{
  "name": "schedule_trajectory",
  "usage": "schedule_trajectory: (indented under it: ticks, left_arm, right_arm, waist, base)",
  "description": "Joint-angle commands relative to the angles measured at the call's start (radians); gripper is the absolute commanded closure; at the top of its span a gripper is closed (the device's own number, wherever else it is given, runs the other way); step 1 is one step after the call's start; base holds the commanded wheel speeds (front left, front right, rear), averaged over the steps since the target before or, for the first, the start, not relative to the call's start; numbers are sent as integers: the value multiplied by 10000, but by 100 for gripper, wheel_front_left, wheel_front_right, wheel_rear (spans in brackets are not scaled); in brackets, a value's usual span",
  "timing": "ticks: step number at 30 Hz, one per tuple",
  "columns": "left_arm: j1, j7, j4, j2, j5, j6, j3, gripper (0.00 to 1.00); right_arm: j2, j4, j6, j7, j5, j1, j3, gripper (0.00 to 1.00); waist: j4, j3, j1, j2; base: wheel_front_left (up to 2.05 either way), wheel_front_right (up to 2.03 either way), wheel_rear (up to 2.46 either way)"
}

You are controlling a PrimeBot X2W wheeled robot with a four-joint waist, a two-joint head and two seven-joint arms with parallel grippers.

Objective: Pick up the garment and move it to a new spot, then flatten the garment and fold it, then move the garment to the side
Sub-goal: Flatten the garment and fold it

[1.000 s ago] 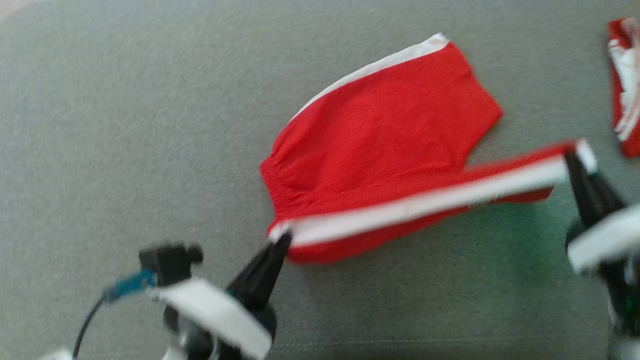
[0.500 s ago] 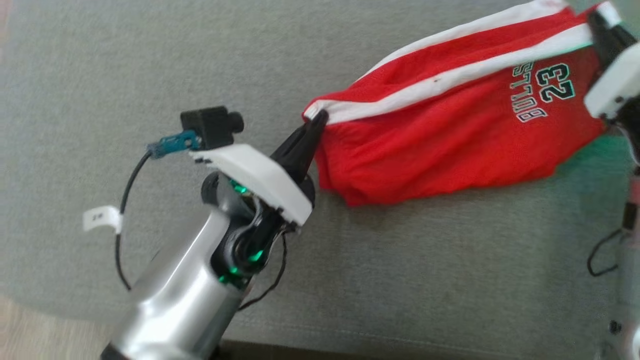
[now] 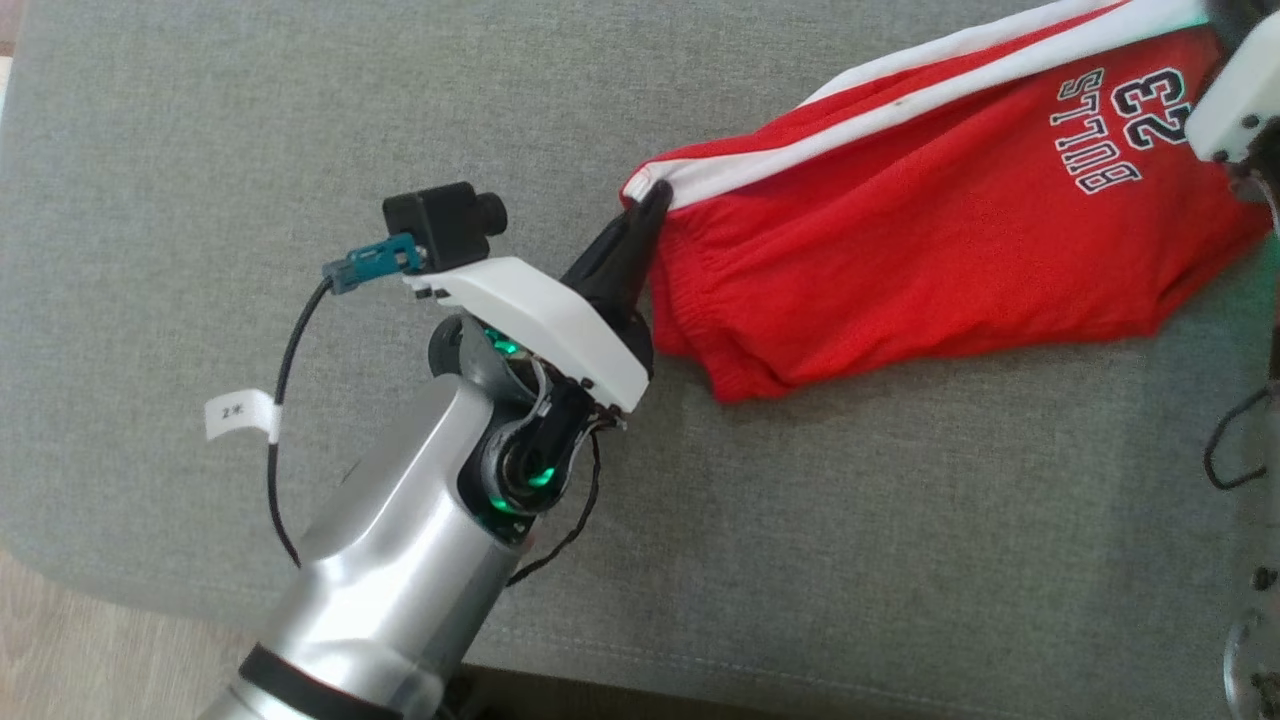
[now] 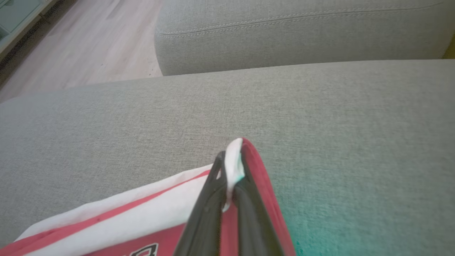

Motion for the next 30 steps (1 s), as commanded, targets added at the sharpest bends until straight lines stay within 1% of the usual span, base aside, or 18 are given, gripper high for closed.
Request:
schedule_trajectory:
  ticks: [1,2,3,4,5,11,15,17,21,24,25,28,30]
  left_arm:
    - [-345,-116,-136,83,-39,-6,194,89]
    - [-372,-147,-81,71,-33,3,163,79]
    - [-395,-175,-35,59,-28,15,127,60]
    - [-412,-219,-9,46,-39,39,110,26]
    - [-425,-296,-2,35,-46,81,114,0]
    - [-341,-1016,-130,2,134,450,227,0]
    - [-18,-1362,-515,110,480,689,58,0]
    - [167,-1702,-848,258,826,868,-4,0]
    - [492,-2372,-1563,746,2070,1498,-134,0]
    - [816,-2590,-2139,938,2827,1737,-154,0]
    - [991,-2653,-2398,1064,3399,1873,-156,0]
    - [1230,-2687,-2751,1080,4092,1933,65,0]
    - [1417,-2691,-2988,973,4553,1851,265,0]
  right_arm:
    - [-66,-173,-9,-101,-118,-420,216,98]
    - [-82,-64,-9,-130,-142,-493,229,85]
    - [-100,22,-9,-175,-213,-554,271,63]
    - [-84,91,-9,-224,-249,-601,298,3]
    - [-21,175,-9,-268,-245,-660,216,0]
    - [121,236,-9,-899,-206,-786,153,0]
    - [-93,78,-9,-967,10,-443,331,0]
    - [-325,-130,-9,-730,68,-100,564,0]
    - [-885,-588,-9,74,1,741,1115,0]
    - [-1028,-800,-9,608,-53,1169,1224,0]
    - [-1031,-860,-9,895,-153,1343,1256,0]
    - [-932,-823,-9,1240,-310,1469,1368,0]
    - [-818,-711,-9,1370,-315,1490,1402,0]
  waist:
    - [11,12,0,0]
    - [13,13,0,0]
    - [14,13,0,0]
    - [12,11,0,0]
    - [8,16,0,0]
    - [-30,-17,0,0]
    - [-83,-153,0,0]
    - [-107,-239,0,0]
    - [-183,-392,0,0]
    - [-207,-442,0,0]
    - [-191,-435,0,0]
    - [-137,-391,0,0]
    - [-71,-400,0,0]
  base:
    - [0,0,0]
    - [0,0,0]
    - [0,0,0]
    - [0,0,0]
    - [0,0,0]
    - [0,0,0]
    - [0,0,0]
    - [0,0,0]
    - [0,0,0]
    - [0,0,0]
    - [0,0,0]
    - [0,0,0]
    - [0,0,0]
